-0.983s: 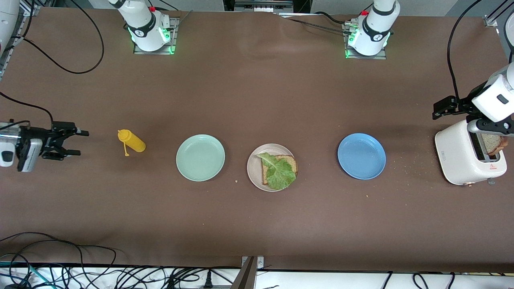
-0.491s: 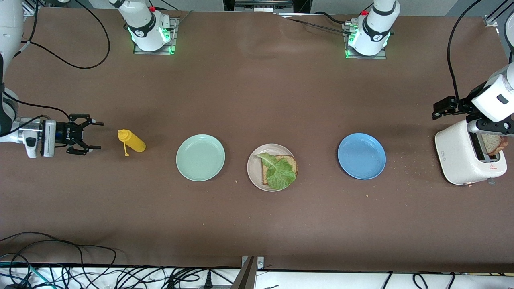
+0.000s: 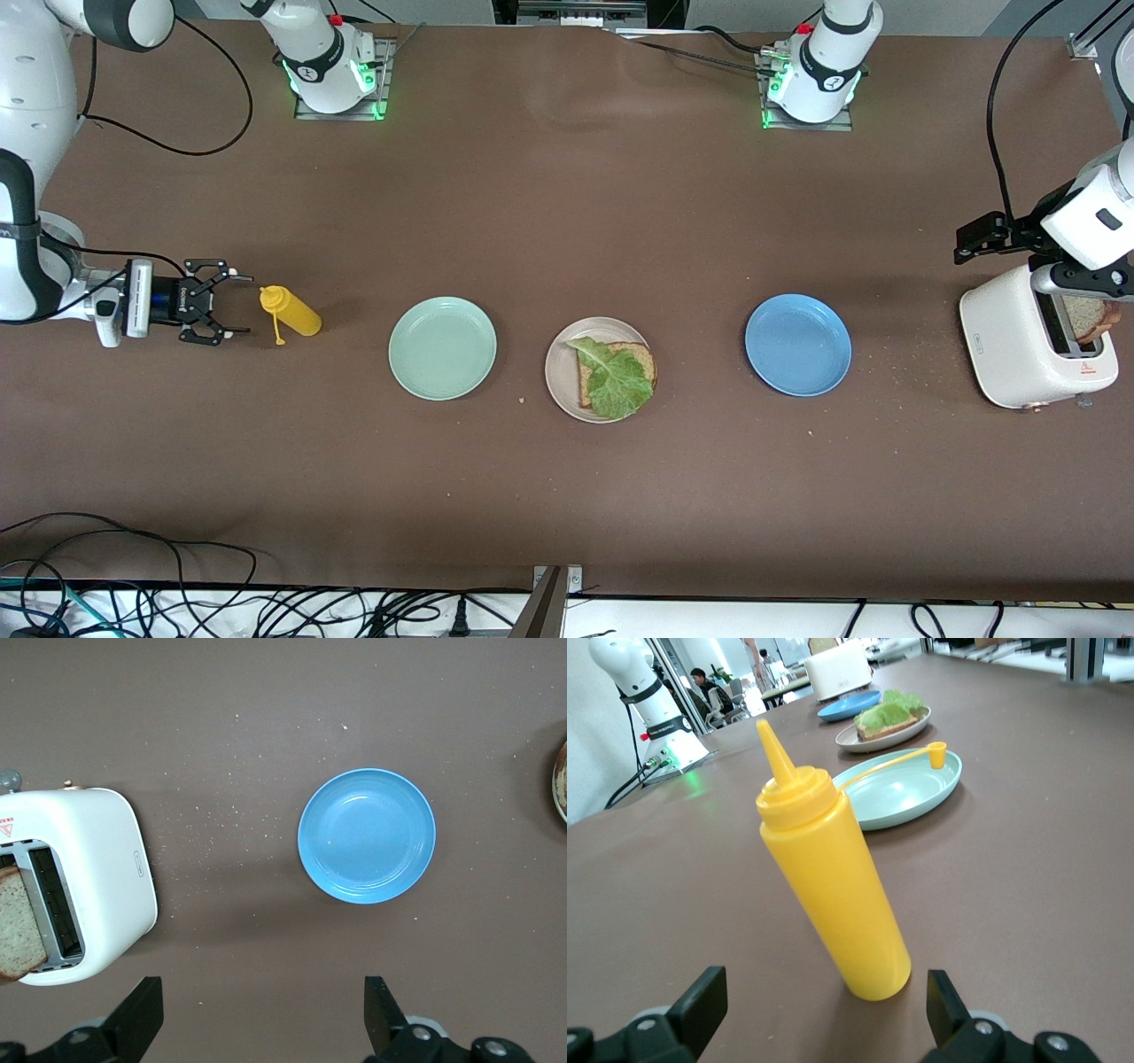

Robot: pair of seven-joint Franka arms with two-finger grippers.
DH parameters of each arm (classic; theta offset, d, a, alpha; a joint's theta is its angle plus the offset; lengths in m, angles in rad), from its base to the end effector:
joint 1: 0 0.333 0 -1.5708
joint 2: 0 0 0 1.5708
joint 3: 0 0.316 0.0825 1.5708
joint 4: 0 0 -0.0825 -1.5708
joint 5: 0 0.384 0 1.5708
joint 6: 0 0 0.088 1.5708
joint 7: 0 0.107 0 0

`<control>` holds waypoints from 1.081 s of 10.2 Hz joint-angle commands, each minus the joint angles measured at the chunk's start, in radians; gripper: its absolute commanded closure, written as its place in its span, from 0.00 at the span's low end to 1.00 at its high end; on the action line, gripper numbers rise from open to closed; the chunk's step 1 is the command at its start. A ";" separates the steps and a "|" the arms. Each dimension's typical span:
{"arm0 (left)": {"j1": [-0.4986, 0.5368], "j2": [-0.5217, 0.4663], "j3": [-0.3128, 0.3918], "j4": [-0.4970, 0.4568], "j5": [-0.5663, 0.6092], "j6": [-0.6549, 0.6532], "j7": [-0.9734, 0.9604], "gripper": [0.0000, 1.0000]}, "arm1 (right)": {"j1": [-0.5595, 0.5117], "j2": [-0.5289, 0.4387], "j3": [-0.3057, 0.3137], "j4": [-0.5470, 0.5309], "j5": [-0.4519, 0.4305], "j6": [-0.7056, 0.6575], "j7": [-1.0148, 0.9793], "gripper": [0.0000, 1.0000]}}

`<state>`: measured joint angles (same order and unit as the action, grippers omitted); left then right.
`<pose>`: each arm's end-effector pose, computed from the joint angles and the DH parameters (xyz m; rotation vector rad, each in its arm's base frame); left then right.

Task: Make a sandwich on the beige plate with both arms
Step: 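Lower the right gripper around the yellow mustard bottle and close it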

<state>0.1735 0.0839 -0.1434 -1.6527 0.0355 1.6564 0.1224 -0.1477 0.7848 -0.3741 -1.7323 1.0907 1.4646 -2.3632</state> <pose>0.5796 0.0238 0.5458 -3.1183 0.1509 0.1263 0.5530 -0.1857 0.1419 -1.6421 -1.2853 -0.7448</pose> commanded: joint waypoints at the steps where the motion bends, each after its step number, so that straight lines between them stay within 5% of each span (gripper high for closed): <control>1: -0.005 0.010 -0.002 0.028 0.035 -0.023 -0.003 0.00 | -0.012 0.040 0.017 0.014 0.058 -0.020 -0.080 0.00; 8: -0.011 0.011 -0.002 0.028 0.034 -0.023 -0.003 0.00 | -0.012 0.111 0.122 0.014 0.156 0.003 -0.093 0.00; 9: -0.011 0.011 -0.002 0.028 0.034 -0.023 -0.003 0.00 | -0.010 0.113 0.129 0.014 0.167 0.005 -0.102 0.13; 11: -0.011 0.011 -0.002 0.028 0.034 -0.023 -0.003 0.00 | -0.004 0.116 0.144 0.016 0.185 0.020 -0.105 0.77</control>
<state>0.1698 0.0849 -0.1446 -1.6520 0.0355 1.6564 0.1224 -0.1476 0.8893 -0.2481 -1.7303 1.2473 1.4763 -2.4467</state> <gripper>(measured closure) 0.000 0.339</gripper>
